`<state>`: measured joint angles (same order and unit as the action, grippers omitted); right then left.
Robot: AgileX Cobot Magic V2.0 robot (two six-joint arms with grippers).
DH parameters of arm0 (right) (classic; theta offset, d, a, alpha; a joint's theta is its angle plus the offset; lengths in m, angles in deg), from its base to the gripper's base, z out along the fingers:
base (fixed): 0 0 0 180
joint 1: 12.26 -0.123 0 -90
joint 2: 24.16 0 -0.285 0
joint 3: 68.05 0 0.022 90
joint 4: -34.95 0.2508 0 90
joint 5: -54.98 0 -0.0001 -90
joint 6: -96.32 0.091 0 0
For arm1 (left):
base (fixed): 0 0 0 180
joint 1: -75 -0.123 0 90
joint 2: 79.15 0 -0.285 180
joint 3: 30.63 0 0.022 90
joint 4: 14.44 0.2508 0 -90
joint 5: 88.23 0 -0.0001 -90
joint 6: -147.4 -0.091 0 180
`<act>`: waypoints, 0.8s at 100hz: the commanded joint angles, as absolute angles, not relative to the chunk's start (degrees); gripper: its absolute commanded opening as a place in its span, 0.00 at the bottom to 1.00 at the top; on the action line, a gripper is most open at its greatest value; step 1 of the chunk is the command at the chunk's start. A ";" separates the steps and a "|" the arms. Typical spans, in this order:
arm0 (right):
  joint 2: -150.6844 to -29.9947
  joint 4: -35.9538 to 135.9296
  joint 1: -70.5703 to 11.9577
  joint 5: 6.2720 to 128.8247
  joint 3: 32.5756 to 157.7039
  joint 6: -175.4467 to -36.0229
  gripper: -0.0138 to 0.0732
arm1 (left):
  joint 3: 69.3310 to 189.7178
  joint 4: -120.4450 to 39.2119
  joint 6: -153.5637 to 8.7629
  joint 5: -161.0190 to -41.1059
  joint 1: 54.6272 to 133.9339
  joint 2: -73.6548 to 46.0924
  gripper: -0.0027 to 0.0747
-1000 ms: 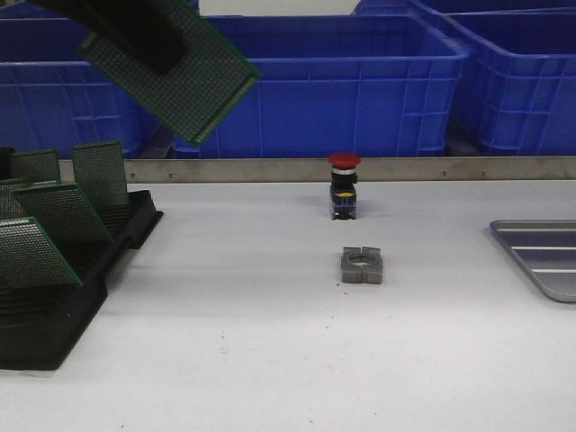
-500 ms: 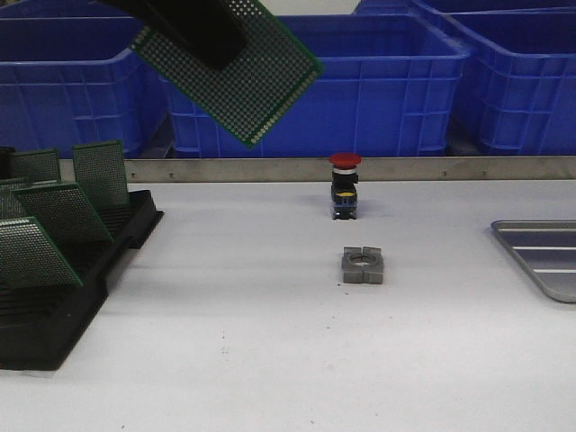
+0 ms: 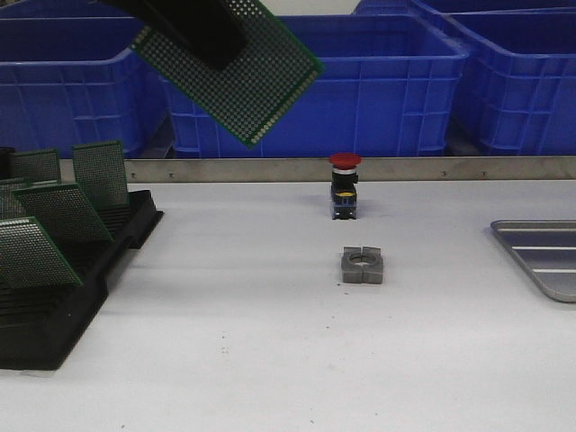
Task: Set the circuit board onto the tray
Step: 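Reach right gripper to the held board and grasp its edge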
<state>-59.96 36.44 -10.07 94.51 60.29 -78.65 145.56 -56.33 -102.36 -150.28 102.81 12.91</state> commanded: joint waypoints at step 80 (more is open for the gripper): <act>-97.64 110.92 -24.29 103.79 75.88 -181.63 0.67 | 147.46 -59.58 -101.87 -149.43 103.21 10.85 0.01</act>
<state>-95.25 105.52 -21.71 103.32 72.25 -176.64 145.56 -56.33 -102.36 -150.20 102.81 12.91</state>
